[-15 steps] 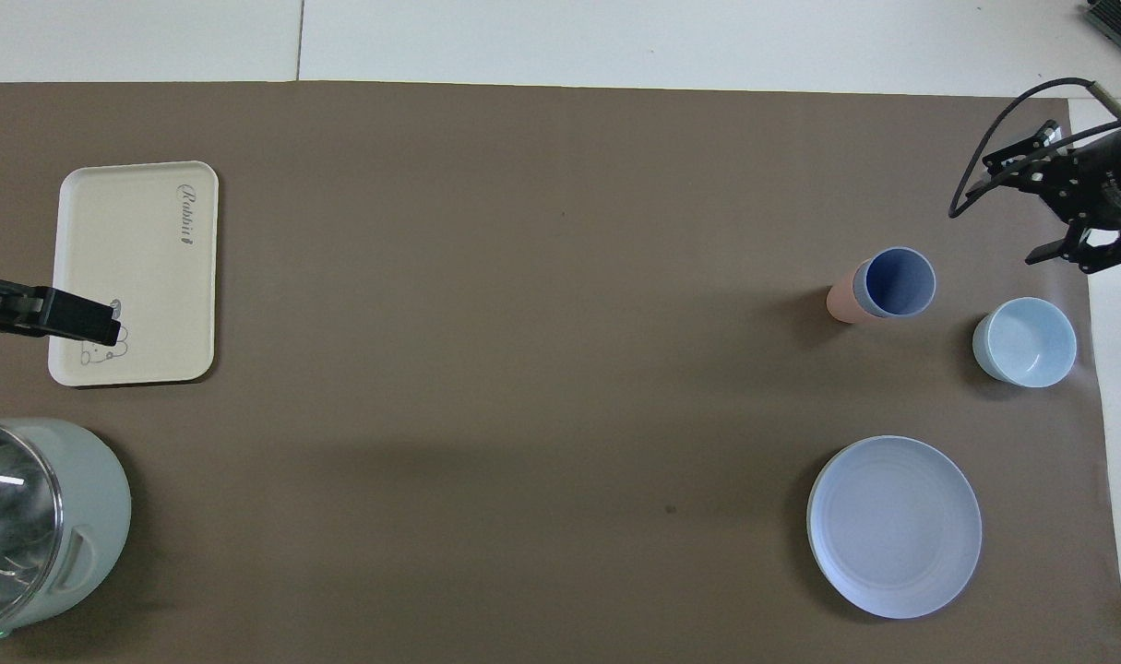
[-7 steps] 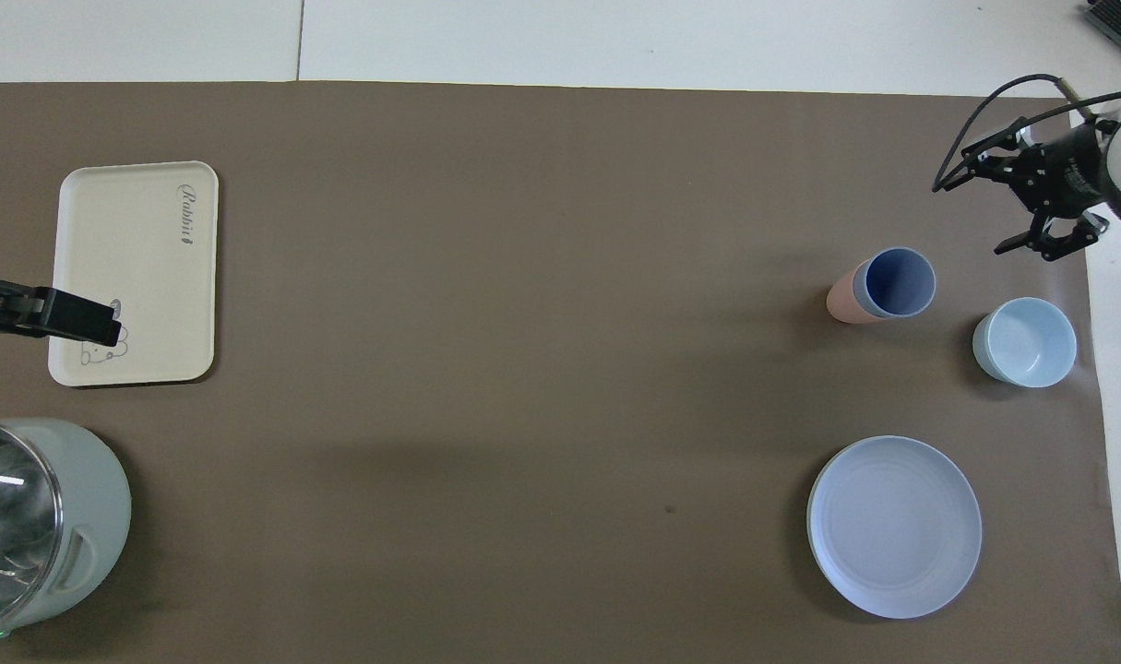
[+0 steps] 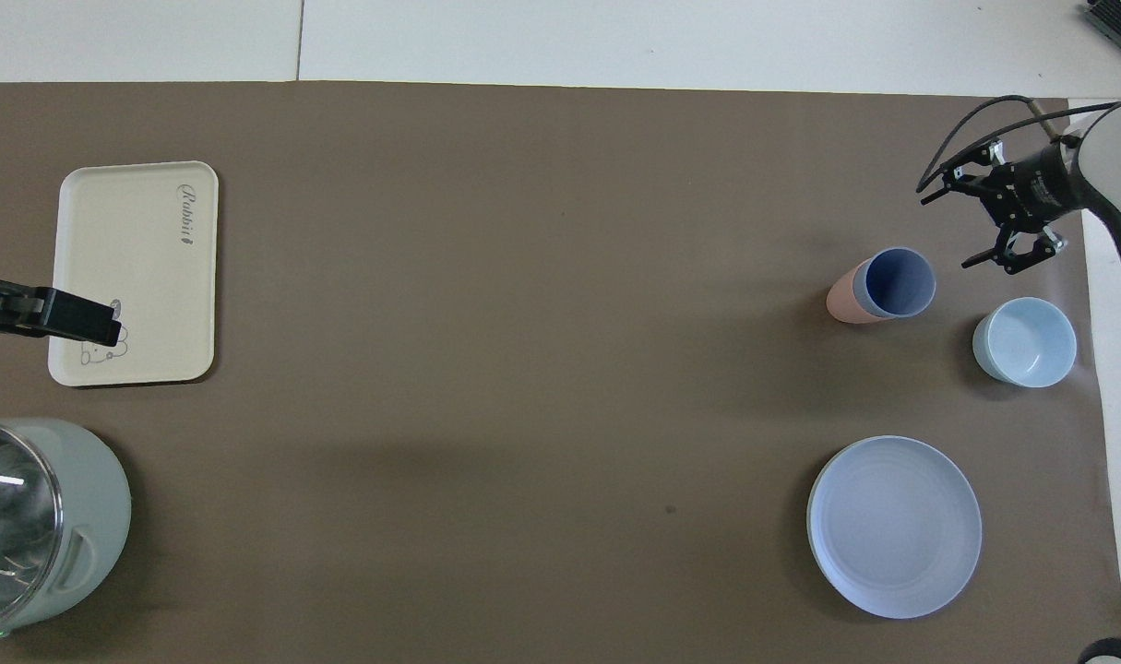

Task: Place cup on tray
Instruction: 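Move the right gripper over the nested blue and pink cups, then grasp the nested cups with the right gripper and lift them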

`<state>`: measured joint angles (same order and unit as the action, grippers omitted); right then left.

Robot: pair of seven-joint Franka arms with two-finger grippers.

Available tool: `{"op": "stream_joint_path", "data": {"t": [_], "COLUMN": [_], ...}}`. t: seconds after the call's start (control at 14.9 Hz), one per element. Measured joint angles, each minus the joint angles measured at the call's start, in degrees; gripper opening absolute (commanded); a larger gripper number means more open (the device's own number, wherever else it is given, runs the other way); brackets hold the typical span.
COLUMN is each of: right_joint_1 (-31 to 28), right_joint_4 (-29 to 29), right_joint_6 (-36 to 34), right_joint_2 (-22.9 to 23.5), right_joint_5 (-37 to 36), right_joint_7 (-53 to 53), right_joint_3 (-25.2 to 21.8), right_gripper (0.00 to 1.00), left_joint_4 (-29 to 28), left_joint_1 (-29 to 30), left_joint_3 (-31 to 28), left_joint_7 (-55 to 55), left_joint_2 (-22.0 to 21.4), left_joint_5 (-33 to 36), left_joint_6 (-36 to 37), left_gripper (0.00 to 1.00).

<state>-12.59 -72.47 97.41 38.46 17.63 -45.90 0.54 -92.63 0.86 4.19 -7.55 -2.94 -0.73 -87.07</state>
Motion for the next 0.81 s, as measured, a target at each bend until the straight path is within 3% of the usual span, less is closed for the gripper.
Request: {"op": "stream_joint_path", "data": {"t": [0.34,0.81], "right_joint_1": [-0.01,-1.50], "right_joint_4": [-4.37,-11.55], "right_joint_6": [0.24,0.26], "right_joint_2": [0.95,-2.07], "right_joint_5": [5.41,11.36], "right_joint_7": [-1.29,-1.29], "right_joint_3": [-0.01,-0.07], "right_gripper": [0.97,0.96], "left_joint_4": [-0.01,-0.11], "left_joint_1": [0.00,-0.03], "left_joint_3": [0.00,0.01], "left_joint_7": [0.00,0.00], "left_joint_2": [0.00,0.00], "left_joint_5": [0.00,0.00], "left_joint_6": [0.00,0.00], "left_gripper": [1.00,1.00]}}
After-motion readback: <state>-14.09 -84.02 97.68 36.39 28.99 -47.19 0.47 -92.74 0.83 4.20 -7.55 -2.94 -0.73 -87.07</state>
